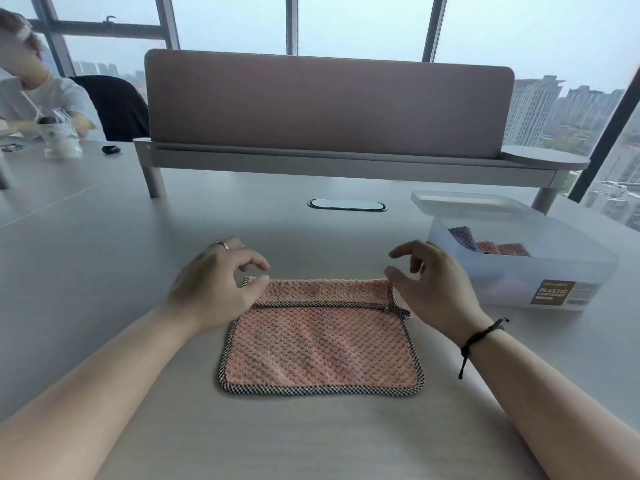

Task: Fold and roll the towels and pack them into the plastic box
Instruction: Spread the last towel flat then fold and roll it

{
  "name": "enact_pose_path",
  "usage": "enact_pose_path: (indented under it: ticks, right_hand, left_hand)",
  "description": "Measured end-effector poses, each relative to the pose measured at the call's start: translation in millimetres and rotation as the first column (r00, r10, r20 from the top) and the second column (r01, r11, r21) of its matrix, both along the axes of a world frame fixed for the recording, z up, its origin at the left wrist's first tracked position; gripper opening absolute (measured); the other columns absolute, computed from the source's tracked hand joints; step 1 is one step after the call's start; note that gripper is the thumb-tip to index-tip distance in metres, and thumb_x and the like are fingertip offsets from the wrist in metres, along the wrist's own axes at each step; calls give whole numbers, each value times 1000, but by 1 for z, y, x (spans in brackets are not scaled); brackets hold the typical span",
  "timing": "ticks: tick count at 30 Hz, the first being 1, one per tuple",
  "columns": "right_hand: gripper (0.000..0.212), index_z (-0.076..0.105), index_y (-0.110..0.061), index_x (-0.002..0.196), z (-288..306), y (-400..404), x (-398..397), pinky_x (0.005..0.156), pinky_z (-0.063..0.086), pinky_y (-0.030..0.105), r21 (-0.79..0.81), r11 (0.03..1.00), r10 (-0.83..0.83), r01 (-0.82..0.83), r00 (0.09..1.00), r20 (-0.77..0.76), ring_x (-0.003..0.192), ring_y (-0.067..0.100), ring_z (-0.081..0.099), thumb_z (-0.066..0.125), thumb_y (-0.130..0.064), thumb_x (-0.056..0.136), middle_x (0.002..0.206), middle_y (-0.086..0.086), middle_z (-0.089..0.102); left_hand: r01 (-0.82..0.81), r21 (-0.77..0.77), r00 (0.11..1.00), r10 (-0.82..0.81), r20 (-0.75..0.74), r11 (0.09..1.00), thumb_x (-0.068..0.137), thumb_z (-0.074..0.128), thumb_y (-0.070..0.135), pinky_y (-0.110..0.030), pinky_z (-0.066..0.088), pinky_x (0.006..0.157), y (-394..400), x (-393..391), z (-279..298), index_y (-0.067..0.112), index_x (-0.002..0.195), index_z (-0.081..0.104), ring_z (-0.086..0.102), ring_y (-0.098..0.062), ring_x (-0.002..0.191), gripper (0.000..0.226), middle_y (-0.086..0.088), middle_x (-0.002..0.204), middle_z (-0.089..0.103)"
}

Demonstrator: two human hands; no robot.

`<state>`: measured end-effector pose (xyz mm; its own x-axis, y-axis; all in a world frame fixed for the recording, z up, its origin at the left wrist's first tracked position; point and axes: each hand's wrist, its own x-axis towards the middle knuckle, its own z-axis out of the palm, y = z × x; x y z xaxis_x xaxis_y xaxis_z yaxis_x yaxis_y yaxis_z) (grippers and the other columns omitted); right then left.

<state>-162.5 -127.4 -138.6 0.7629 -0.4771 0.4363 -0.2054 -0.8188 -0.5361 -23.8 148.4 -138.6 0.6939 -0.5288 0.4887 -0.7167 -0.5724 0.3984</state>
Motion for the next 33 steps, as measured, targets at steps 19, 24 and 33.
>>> enact_pose_path:
  ticks: [19, 24, 33]
  right_hand:
    - [108, -3, -23, 158, -20, 69, 3, 124, -3, 40, -142, 911, 214, -387, 739, -638, 152, 15, -12, 5, -91, 74, 166, 1, -10]
    - [111, -3, -25, 158, -18, 61, 10, 124, -4, 39, -138, 920, 202, -368, 743, -638, 152, 14, -12, 6, -94, 70, 166, -1, -9]
    - [97, 12, -29, 157, -16, 47, 19, 124, 3, 38, -134, 938, 202, -319, 818, -539, 153, 14, 1, 14, -86, 79, 166, -2, 7]
  left_hand:
    - [283, 630, 955, -154, -252, 724, 79, 7, 81, -27, -10, 120, -24, -17, -14, 48, 153, -6, -13, -2, 150, 82, 26, 160, -13]
    - [272, 608, 959, -157, -236, 746, 80, 11, 84, -32, -4, 123, -29, -9, -18, 50, 152, -4, -11, -4, 150, 81, 25, 161, -11]
    - [245, 207, 964, -216, -156, 947, 89, 58, 56, -28, 15, 121, -34, 3, -27, 42, 142, 45, 15, -4, 149, 56, 13, 160, 29]
